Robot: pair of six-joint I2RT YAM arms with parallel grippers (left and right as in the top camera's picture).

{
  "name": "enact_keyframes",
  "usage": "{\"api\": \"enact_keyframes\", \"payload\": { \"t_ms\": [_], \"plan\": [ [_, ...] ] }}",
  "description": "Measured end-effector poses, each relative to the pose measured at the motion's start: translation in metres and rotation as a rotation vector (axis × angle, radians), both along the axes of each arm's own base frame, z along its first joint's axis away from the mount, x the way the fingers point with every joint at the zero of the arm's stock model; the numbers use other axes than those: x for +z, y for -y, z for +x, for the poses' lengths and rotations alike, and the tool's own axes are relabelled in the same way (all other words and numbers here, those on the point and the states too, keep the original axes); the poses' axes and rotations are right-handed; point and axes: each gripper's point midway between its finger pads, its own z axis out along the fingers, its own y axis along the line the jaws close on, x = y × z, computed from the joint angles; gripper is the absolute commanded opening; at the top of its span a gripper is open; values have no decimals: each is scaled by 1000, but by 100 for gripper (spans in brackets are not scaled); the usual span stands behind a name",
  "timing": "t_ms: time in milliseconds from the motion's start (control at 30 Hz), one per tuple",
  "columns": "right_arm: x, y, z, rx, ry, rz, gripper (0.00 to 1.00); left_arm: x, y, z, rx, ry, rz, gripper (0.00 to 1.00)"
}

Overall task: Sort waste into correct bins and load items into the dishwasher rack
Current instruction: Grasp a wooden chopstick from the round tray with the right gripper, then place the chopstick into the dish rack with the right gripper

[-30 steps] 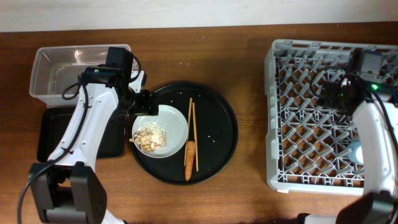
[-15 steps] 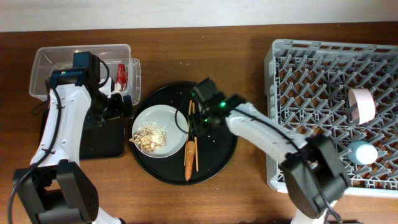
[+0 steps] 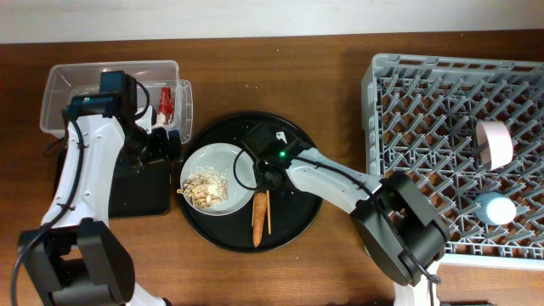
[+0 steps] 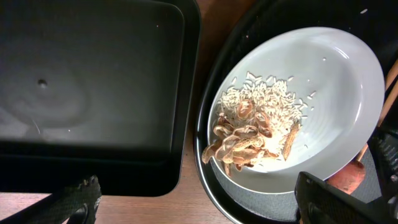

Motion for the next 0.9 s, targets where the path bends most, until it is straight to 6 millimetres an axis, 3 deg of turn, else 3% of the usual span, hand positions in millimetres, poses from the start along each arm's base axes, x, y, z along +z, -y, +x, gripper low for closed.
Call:
{"api": "enact_keyframes", "payload": {
  "t_ms": [67,167,233,300,433,500,567,600,633,700,767,800,833,867,900],
  "plan": [
    [-1,4,0,-22,2,-24,29,0,0,0,0,0,0,99],
    [-1,8,1,-36,4,-42,10,0,0,0,0,1,0,99],
    [-2,10,-1,-38,-3,-49,4,0,0,0,0,0,0,99],
    [-1,10,-2,-43,-9,-50,4,0,0,0,0,0,0,99],
    [16,32,-11,-74,-112,-105,4,0,0,0,0,0,0,99],
    [75,69,20,-141,-65,-79,4,0,0,0,0,0,0,99],
    [129,107,36,-208,19,-34,4,0,0,0,0,0,0,99],
    [159,143,38,-280,62,-20,4,0,0,0,0,0,0,99],
    [178,178,37,-339,82,-24,4,0,0,0,0,0,0,99],
    [173,233,27,-388,12,-82,4,0,0,0,0,0,0,99],
    [151,260,17,-403,-44,-114,4,0,0,0,0,0,0,99],
    [136,269,11,-408,-76,-126,4,0,0,0,0,1,0,99],
    [108,271,2,-388,-123,-124,4,0,0,0,0,0,0,99],
    [90,264,3,-347,-119,-89,5,0,0,0,0,-2,0,99],
    [72,259,-3,-316,-135,-66,25,0,0,0,0,0,0,99]
  ]
}}
